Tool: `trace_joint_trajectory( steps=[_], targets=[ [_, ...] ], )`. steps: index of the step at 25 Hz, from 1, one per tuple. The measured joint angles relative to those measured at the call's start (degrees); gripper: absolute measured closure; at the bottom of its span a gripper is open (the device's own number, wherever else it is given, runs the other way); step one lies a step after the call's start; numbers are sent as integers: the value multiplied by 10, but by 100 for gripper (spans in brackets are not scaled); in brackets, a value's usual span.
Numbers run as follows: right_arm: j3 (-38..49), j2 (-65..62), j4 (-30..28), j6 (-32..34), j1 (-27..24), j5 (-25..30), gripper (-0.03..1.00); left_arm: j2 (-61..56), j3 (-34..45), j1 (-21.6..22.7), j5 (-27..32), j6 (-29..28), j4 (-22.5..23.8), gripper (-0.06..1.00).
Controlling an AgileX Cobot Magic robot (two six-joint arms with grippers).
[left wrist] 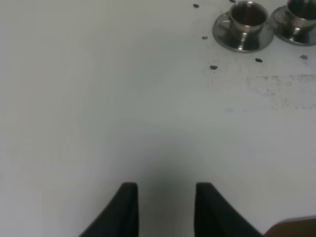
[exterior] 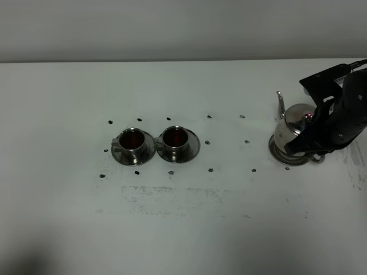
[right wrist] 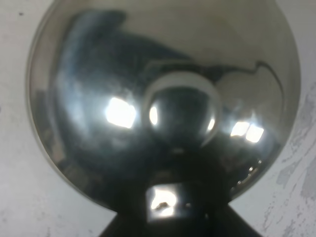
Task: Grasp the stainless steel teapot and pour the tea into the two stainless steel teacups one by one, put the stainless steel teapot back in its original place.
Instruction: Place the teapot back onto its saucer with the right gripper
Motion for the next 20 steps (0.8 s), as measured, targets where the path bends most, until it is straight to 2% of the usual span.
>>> trace_joint_trajectory(
  steps=[20],
  targets=[
    [1, 32, 0, 4, 0, -20, 75, 0, 0, 0, 0, 0, 0, 66]
  ],
)
